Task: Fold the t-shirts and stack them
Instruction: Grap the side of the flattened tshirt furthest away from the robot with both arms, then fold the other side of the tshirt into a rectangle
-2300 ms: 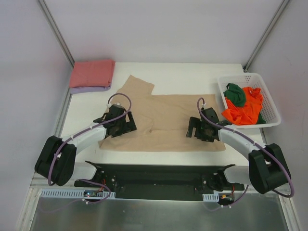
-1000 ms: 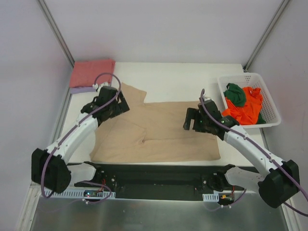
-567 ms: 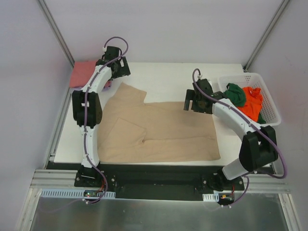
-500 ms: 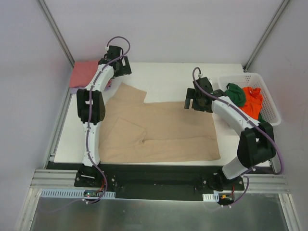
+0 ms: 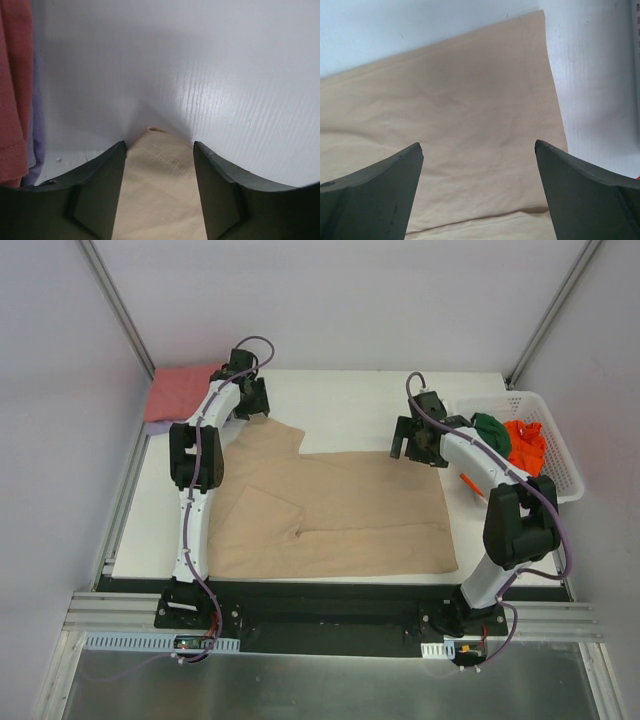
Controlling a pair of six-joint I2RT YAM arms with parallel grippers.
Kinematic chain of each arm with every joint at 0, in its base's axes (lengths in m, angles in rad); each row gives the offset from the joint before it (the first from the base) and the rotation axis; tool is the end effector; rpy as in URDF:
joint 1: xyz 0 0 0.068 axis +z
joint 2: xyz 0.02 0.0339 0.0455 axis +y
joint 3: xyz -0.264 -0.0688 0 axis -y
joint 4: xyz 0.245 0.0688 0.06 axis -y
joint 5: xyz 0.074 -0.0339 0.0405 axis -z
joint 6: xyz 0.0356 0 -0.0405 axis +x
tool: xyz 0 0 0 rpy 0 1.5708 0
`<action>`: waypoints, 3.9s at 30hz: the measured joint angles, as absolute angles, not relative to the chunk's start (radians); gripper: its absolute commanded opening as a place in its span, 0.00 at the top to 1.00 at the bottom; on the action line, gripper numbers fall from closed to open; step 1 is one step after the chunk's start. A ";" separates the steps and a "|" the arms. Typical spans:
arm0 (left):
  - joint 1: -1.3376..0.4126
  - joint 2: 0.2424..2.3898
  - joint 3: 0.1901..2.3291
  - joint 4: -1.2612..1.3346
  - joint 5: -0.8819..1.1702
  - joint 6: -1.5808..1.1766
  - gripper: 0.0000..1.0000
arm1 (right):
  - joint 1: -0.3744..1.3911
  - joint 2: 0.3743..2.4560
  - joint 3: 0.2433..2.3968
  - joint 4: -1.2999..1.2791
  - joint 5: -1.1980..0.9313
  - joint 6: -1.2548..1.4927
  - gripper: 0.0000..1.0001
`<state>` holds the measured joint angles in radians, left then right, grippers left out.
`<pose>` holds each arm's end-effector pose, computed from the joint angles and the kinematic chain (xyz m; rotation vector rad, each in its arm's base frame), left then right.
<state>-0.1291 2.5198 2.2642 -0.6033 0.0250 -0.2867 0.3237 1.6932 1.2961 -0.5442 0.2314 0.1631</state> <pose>0.5536 -0.0728 0.1804 -0.1809 2.4345 -0.2172 0.3490 0.1085 0.2483 -0.1052 2.4761 -0.0850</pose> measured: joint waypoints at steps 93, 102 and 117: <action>-0.171 0.628 0.560 -0.361 0.072 -0.609 1.00 | 0.342 1.380 1.010 -0.574 0.319 0.219 0.99; -0.171 0.568 0.560 -0.505 0.038 -0.652 0.99 | 0.343 1.323 0.946 -0.589 0.295 0.223 0.90; -0.171 0.416 0.570 -0.776 0.048 -0.805 0.01 | 0.367 1.071 0.742 -0.773 0.409 0.344 0.07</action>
